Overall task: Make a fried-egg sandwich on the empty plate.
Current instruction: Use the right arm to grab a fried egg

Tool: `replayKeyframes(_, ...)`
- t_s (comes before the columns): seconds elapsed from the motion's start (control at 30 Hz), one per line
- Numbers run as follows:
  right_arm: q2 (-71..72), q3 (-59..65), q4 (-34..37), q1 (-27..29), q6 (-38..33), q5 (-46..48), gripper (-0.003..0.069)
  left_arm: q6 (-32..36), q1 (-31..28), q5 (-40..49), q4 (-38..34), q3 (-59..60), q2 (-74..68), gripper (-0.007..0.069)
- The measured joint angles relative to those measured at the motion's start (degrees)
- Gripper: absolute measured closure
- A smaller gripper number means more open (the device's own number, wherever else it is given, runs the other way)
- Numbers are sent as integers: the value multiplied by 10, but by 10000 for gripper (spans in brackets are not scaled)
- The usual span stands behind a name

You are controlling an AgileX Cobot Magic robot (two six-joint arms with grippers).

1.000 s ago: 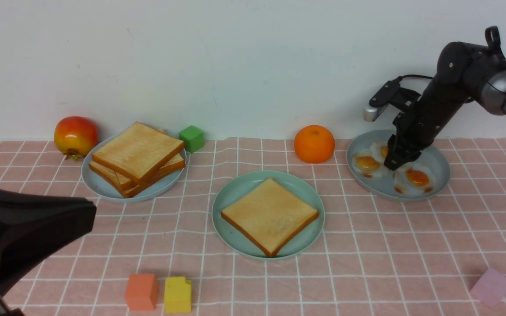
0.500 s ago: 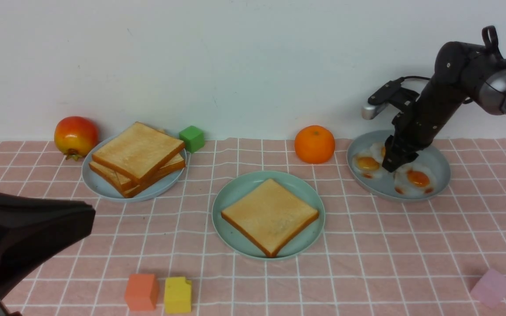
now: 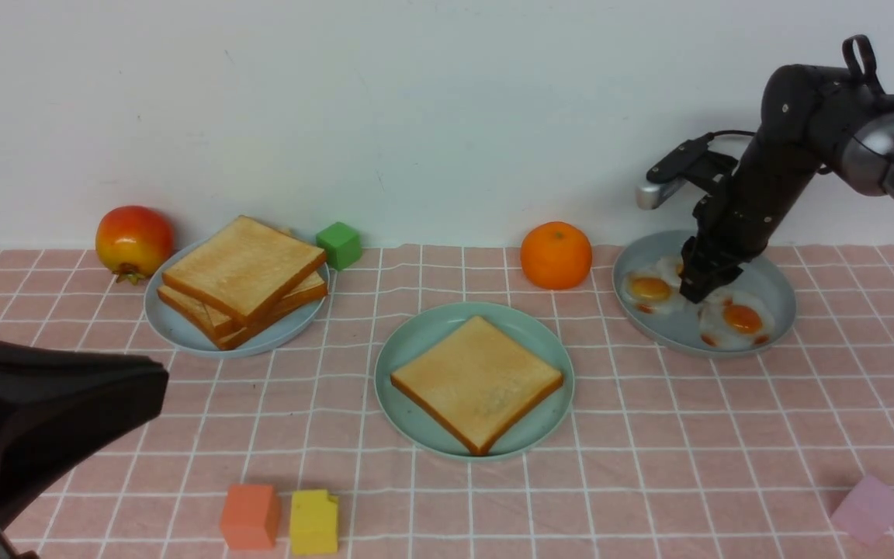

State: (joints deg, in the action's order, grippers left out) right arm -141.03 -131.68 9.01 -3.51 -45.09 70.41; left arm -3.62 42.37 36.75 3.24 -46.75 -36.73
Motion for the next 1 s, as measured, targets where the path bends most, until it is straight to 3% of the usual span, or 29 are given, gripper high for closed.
replayKeyframes(0.4, -11, 0, 2, -2, 0, -1, 396, 1, 0, 17, 1, 0, 0, 602)
replayKeyframes(1.0, -14, -4, -14, -4, 3, -5, 636, 1, 0, 21, 1, 0, 0, 601)
